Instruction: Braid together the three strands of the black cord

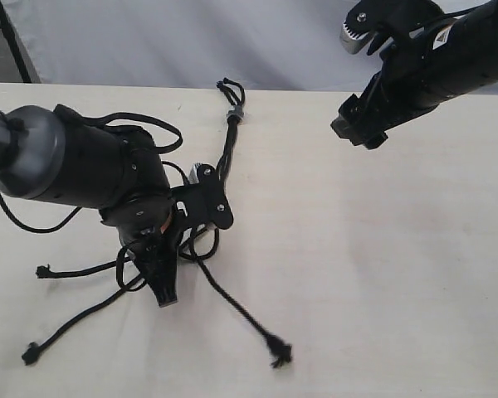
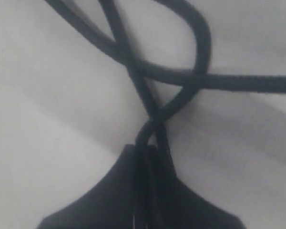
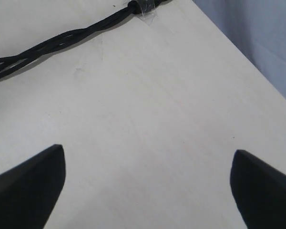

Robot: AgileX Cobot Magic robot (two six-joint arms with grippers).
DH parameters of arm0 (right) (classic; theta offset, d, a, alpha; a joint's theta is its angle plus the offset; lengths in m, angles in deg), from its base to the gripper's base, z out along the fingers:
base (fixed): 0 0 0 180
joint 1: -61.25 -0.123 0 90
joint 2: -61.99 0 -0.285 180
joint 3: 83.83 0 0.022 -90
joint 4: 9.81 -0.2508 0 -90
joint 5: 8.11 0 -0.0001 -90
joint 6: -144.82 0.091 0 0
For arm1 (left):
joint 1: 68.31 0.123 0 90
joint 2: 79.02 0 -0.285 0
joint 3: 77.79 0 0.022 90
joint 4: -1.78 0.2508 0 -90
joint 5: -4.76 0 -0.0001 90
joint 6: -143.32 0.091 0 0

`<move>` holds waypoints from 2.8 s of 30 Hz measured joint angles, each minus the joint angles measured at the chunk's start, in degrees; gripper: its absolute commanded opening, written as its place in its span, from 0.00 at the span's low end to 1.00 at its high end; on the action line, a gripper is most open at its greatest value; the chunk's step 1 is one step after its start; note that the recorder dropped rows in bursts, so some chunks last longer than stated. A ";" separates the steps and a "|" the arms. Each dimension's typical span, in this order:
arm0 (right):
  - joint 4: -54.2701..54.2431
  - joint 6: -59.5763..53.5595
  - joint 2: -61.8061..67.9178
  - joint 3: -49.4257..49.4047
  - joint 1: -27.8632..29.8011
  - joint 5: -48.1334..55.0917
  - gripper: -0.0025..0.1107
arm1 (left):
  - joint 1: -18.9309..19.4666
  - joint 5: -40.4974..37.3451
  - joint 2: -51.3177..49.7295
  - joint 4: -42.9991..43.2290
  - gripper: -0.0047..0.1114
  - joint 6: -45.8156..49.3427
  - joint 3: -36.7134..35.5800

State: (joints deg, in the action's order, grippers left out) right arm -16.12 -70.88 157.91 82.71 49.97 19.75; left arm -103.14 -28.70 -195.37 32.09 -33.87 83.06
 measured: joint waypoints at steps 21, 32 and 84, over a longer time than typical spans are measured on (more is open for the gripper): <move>-0.71 0.00 0.00 0.00 0.00 1.09 0.79 | -8.44 -4.42 0.55 -19.46 0.04 6.22 0.11; -0.73 0.00 0.00 -0.63 0.00 1.23 0.79 | -7.48 -4.42 0.55 -20.28 0.04 2.39 0.02; -18.64 2.88 17.64 -1.83 -37.97 14.17 0.79 | 22.06 1.29 30.21 -5.86 0.04 -15.79 -0.27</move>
State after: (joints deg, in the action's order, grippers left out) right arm -34.76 -68.00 175.55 80.88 12.00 33.92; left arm -81.08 -27.41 -165.16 26.23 -49.66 82.80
